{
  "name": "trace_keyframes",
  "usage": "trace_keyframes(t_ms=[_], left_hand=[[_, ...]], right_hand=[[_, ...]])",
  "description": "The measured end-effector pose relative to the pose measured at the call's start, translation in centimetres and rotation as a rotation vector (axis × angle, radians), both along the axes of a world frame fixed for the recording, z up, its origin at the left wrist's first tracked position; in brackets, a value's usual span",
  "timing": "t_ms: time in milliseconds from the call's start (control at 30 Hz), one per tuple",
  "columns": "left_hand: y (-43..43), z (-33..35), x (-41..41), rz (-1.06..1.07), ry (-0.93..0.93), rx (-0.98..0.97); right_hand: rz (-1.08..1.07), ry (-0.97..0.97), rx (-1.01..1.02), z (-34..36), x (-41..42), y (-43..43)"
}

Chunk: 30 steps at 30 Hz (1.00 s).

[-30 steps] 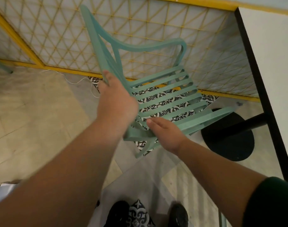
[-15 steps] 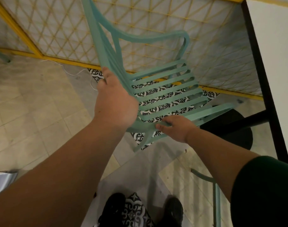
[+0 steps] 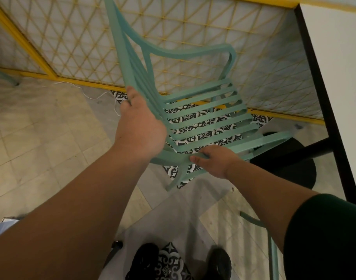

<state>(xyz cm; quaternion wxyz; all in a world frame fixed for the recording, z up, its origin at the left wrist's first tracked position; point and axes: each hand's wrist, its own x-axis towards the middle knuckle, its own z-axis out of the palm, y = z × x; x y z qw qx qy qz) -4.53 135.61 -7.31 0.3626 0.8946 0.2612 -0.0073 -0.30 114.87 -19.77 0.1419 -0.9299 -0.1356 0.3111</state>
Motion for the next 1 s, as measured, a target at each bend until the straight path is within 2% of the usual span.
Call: trace_keyframes(t_ms=[200, 1000], left_hand=[[2.2, 0.2, 0.6, -0.074, 0.004, 0.057], [9.5, 0.7, 5.0, -0.248, 0.062, 0.207]], right_hand=[[-0.086, 0.018, 0.029, 0.0, -1.3, 1.7], [-0.151, 0.04, 0.014, -0.3, -1.1, 8.7]])
